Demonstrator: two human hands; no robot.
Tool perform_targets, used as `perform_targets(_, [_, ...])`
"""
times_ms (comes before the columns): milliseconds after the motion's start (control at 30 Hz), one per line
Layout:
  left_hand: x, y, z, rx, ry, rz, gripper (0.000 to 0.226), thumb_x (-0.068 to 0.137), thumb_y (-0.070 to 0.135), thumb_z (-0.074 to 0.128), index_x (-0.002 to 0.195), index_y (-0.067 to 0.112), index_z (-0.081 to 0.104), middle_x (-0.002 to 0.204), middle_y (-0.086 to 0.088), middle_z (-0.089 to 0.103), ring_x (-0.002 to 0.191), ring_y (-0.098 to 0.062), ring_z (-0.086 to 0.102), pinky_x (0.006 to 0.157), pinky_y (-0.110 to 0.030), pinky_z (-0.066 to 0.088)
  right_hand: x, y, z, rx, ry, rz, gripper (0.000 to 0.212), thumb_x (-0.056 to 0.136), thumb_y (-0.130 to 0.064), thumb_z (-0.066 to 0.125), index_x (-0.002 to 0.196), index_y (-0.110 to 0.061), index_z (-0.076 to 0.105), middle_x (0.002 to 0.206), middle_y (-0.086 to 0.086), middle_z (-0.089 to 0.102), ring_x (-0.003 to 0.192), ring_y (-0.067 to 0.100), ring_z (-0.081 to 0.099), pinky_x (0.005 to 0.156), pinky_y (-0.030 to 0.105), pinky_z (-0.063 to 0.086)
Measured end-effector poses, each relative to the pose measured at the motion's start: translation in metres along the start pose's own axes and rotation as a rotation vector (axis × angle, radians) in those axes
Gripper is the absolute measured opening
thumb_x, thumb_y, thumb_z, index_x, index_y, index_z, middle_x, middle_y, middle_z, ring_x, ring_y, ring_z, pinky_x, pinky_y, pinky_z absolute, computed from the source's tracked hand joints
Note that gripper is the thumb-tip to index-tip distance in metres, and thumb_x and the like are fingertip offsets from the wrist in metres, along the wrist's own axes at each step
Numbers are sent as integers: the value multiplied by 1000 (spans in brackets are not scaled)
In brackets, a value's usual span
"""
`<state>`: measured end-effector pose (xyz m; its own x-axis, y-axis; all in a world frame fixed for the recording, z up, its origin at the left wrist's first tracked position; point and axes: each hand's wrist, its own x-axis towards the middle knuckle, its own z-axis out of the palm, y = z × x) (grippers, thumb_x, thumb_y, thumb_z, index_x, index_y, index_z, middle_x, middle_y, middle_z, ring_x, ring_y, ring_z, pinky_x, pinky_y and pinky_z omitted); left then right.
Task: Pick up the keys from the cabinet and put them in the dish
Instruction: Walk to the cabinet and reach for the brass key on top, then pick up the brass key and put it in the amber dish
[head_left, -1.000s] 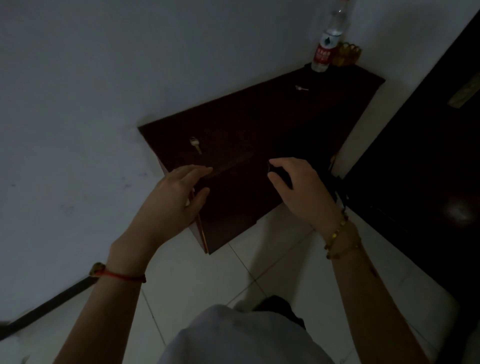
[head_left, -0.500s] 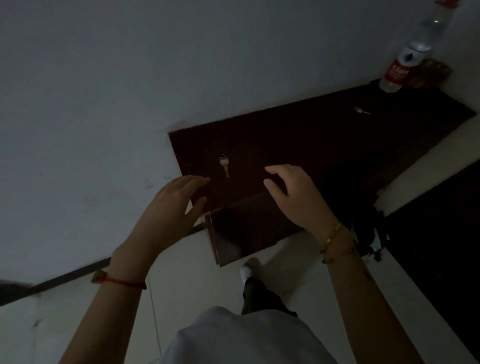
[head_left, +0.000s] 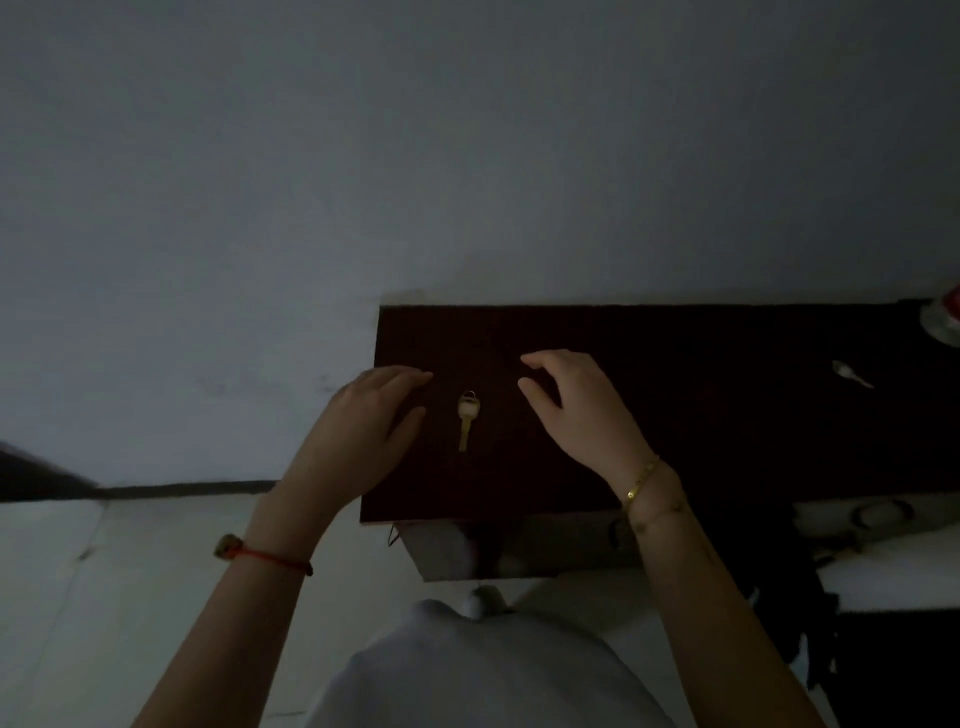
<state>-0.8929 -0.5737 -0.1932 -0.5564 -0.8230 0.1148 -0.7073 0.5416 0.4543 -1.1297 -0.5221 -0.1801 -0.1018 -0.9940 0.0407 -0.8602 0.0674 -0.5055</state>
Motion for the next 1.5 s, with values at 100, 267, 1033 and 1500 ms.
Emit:
perform_targets(100, [9, 4, 14, 22, -4, -55, 41, 94, 23, 51, 135, 18, 53, 137, -4, 57, 126, -21, 52, 103, -37, 44, 20, 7, 6, 2, -46, -45, 38, 96, -34, 48, 129, -17, 52, 129, 1, 58, 126, 15, 47, 106, 35, 42])
perform_targets(267, [16, 7, 40, 46, -35, -142, 37, 94, 23, 50, 130, 18, 55, 133, -1, 58, 122, -20, 53, 99, -38, 46, 40, 17, 24, -24, -128, -95, 37, 95, -32, 49, 128, -17, 53, 127, 2, 59, 124, 17, 48, 104, 39, 44])
perform_targets(1033, [33, -8, 105, -8, -28, -315, 23, 80, 32, 70, 96, 16, 64, 101, -4, 59, 92, -18, 54, 68, -26, 41, 95, 21, 105, -73, -216, 92, 12, 86, -24, 64, 90, -14, 61, 99, 6, 61, 95, 22, 57, 80, 35, 49])
perform_targets(1500, [48, -16, 108, -296, -50, -391, 16, 86, 23, 67, 100, 17, 66, 101, 2, 63, 82, -6, 57, 67, -12, 42, 104, 23, 88, 271, -200, 209, 6, 91, -22, 57, 91, -16, 58, 99, 3, 62, 91, 17, 62, 77, 26, 48])
